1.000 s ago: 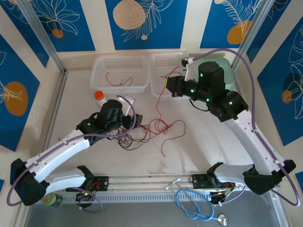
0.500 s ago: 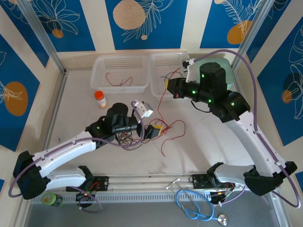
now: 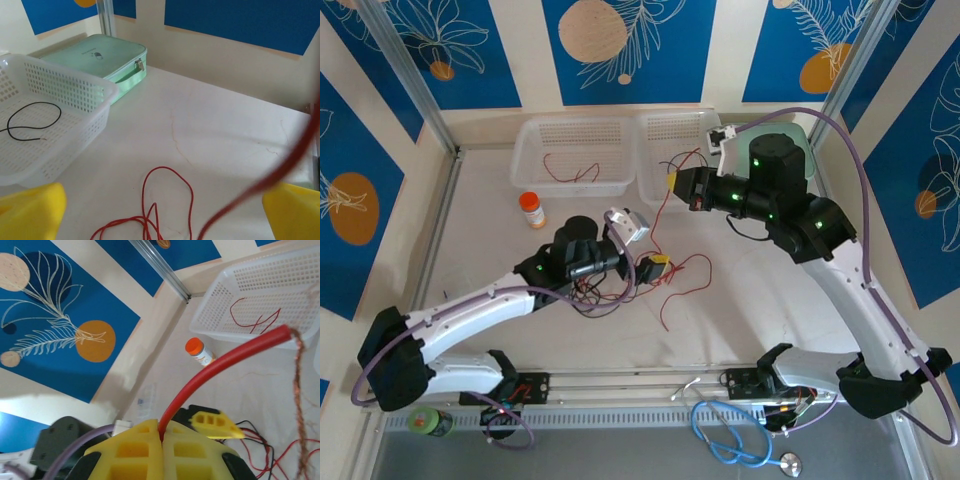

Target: Untangle the cables

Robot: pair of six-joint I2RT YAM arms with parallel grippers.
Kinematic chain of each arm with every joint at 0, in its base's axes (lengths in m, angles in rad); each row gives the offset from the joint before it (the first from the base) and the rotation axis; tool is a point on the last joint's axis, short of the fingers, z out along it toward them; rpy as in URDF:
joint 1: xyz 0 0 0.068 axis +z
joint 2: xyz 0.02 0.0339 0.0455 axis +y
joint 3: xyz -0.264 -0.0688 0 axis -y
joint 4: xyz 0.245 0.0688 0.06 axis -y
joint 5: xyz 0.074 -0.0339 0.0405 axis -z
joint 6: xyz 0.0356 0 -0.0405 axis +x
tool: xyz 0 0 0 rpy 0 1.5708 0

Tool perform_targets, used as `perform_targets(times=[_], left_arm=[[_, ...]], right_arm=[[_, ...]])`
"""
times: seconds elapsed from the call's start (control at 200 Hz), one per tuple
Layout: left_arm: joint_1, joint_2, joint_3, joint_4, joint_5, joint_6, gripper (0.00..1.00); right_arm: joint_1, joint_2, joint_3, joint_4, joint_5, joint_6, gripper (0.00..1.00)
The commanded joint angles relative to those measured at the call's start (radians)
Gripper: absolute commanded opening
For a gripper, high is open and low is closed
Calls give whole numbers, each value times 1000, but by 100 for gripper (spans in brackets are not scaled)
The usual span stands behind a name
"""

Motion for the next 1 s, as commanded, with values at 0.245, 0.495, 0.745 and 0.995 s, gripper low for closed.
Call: perform_targets(times=[0.245,0.495,0.745,0.995], left_arm=[[-5,24,25,115,91,-57,50],[-5,-24,29,58,12,-66,0],[-5,-96,240,-240,-148,-48,0],[-6,-92,490,-470,-270,3,0]], right_arm=[[-171,-100,-59,4,-188,250,0],[-287,-183,-194,80,-240,362,0],[-378,-235,-389,64,-230,397,2],[-372,-272,-649,115,-206,413,42]])
